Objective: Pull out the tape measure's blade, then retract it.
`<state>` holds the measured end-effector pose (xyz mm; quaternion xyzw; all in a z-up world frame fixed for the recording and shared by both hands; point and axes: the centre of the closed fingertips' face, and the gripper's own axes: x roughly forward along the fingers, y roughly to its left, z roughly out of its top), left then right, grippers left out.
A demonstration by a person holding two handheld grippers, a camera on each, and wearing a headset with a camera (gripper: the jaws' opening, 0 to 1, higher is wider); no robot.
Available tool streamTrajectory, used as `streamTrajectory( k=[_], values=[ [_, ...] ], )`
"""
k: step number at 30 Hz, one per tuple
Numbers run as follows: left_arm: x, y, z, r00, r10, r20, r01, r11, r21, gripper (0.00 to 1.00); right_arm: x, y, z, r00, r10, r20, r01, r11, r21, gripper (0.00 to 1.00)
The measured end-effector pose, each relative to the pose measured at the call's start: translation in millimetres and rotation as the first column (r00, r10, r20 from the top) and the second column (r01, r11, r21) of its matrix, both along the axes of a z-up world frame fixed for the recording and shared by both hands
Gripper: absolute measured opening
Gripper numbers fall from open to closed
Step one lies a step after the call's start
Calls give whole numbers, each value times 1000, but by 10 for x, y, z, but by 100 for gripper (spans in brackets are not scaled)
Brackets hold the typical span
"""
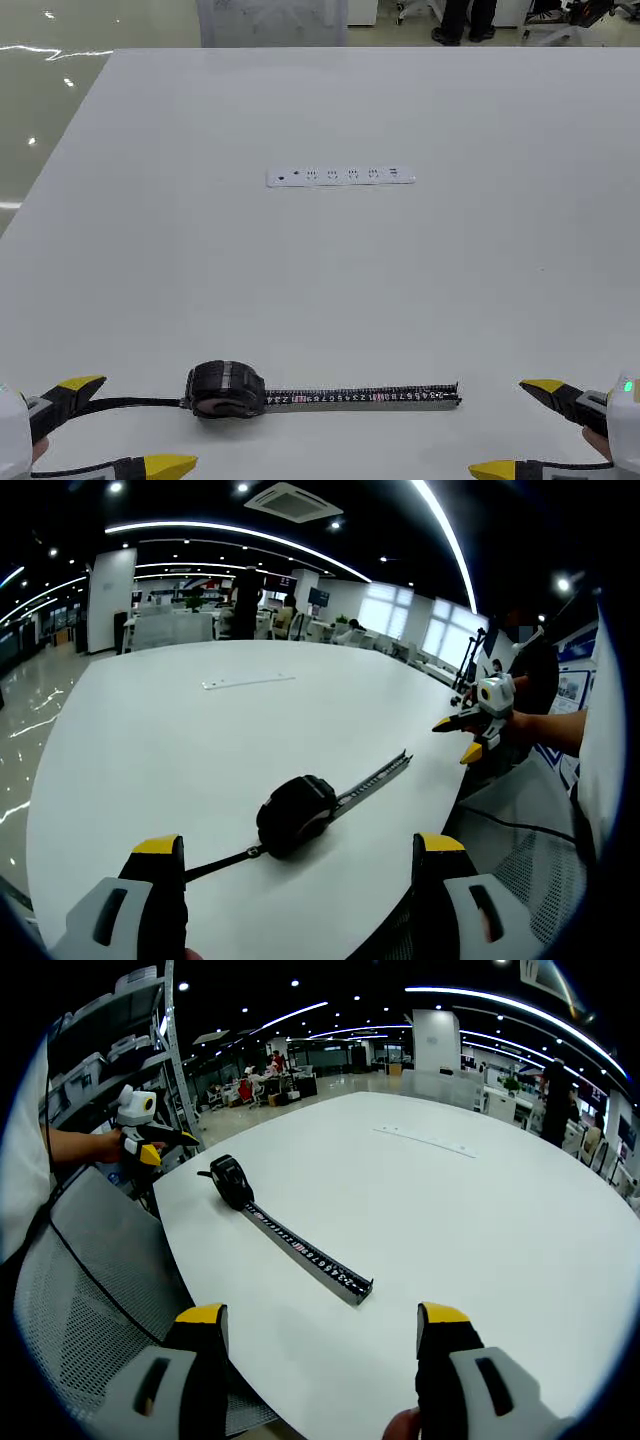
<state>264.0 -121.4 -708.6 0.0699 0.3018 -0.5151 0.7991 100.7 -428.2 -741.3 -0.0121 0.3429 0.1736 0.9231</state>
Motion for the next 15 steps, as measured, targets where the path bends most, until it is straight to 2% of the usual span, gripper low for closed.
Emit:
streamTrajectory(
  k=[11, 13, 15],
  values=[
    [-5, -120, -13, 1000, 4, -5, -4, 1000, 4, 91, 9, -23, -17, 1000, 0, 5, 0, 1000, -5, 78],
    [1, -154, 10, 1000, 5, 9, -5, 1000, -1, 91, 19, -23, -13, 1000, 0, 11, 0, 1000, -4, 78],
    [19, -183, 8, 1000, 12, 5, -12, 1000, -2, 91, 31, -19, -10, 1000, 2, 14, -2, 1000, -8, 78]
  ],
)
